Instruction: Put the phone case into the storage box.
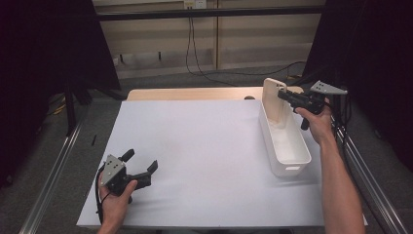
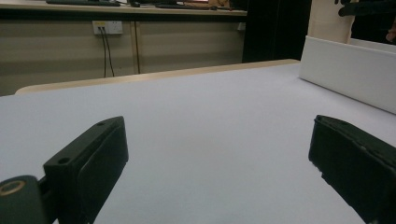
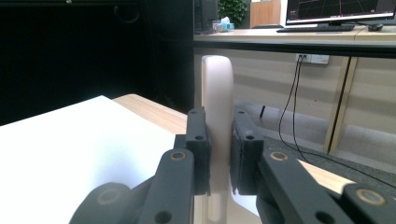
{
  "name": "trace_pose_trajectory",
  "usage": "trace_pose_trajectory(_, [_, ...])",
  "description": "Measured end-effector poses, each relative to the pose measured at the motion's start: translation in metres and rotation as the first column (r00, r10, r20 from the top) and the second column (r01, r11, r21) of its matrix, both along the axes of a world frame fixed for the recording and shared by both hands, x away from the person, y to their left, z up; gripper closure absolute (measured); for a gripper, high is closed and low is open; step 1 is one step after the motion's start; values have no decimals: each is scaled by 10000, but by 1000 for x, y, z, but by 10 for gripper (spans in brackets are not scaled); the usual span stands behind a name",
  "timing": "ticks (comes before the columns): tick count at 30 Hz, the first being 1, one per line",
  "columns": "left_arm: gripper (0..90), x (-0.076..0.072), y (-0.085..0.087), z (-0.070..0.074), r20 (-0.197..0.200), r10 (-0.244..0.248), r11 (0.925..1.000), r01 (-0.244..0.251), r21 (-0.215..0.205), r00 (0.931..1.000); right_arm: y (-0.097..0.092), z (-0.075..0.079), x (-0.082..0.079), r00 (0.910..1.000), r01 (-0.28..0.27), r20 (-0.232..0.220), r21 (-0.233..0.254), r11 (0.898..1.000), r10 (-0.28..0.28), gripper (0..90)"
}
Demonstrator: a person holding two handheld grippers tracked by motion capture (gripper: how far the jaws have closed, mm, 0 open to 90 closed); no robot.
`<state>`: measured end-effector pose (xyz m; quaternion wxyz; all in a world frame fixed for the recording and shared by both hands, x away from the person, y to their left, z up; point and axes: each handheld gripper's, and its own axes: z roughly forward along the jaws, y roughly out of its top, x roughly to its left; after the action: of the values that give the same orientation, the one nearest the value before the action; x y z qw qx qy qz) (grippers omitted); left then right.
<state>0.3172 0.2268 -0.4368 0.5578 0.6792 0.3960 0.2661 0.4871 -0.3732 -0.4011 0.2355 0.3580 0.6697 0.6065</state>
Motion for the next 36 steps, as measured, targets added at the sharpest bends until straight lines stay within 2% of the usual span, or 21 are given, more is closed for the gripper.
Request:
trace_pose_trajectory(5, [48, 1, 0, 0, 19, -27, 10000, 27, 35, 10000, -1, -4, 3, 9995, 125, -277, -353, 9993, -135, 802])
trace_pose_trajectory(12, [51, 1, -2, -1, -11, -39, 10000, 39, 67, 10000, -4, -3, 7, 9986, 383, -332, -734, 9966, -408, 801])
trace_pose_trajectory(19, [51, 2, -2, -1, -11, -48, 9999, 49, 135, 10000, -7, -5, 11, 9954, 868, -299, -1109, 9900, -906, 802])
trace_pose_trajectory(31, [51, 3, -2, -2, -39, 13, 9999, -13, 172, 10000, -7, -8, 17, 9935, 1107, -140, -1231, 9862, -1132, 801])
trace_pose_trajectory(36, [51, 3, -2, -3, -63, -10, 9998, 11, 209, 10000, -8, -10, 20, 9911, 1265, -274, -1066, 9862, -1301, 785])
